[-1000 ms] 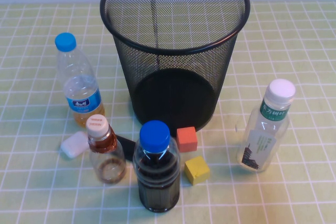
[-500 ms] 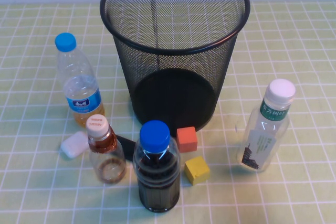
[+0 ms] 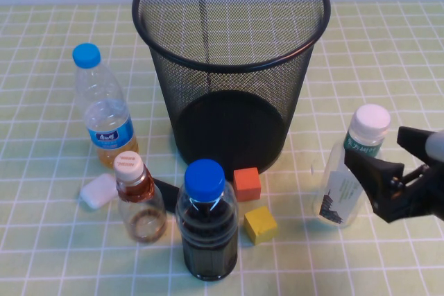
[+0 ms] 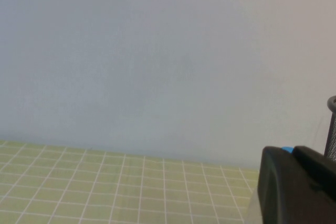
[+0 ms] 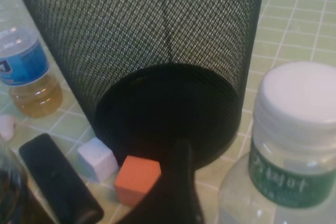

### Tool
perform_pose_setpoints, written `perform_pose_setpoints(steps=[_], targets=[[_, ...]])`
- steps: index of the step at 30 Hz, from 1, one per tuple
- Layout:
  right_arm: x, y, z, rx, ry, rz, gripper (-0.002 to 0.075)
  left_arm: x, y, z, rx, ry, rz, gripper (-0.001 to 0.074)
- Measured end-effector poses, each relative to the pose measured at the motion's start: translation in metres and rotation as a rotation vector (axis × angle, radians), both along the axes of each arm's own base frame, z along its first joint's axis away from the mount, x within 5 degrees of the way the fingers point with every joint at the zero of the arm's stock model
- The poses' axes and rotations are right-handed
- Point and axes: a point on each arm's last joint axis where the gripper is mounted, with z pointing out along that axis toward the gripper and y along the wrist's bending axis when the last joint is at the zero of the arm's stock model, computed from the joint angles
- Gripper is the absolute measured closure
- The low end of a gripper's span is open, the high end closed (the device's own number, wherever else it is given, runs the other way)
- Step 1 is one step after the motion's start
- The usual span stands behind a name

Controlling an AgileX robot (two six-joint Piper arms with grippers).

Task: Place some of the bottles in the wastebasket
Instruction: Pick up a bottle from the table with right arm

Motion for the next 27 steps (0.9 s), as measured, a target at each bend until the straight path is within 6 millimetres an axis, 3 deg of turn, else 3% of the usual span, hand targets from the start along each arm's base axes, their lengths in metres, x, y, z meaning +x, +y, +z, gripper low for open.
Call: perform_pose_setpoints(steps=[4,10,13,16,22,27], targets=[[0.013,0.007,-0.001,0.002,0.0,-0.004,0.0062,0.0,0.0,-0.001,-0.001,0.01,0.002,0.0734],[0.035,0.016,-0.007,0.012,-0.002,-0.033,0.006,0.0,0.0,-0.001,-0.001,0.012,0.003,0.0734],[0.043,0.018,-0.01,0.031,0.023,-0.066,0.0153,0.0,0.0,-0.001,-0.001,0.012,0.003,0.0734],[0.045,0.018,-0.011,0.041,0.032,-0.081,0.0375,0.0,0.0,-0.001,-0.001,0.012,0.003,0.0734],[0.041,0.016,-0.003,0.019,-0.011,-0.073,0.0382,0.0,0.0,-0.001,-0.001,0.012,0.003,0.0734],[0.031,0.011,0.017,0.0,-0.072,-0.057,0.0382,0.0,0.0,-0.001,-0.001,0.012,0.003,0.0734]])
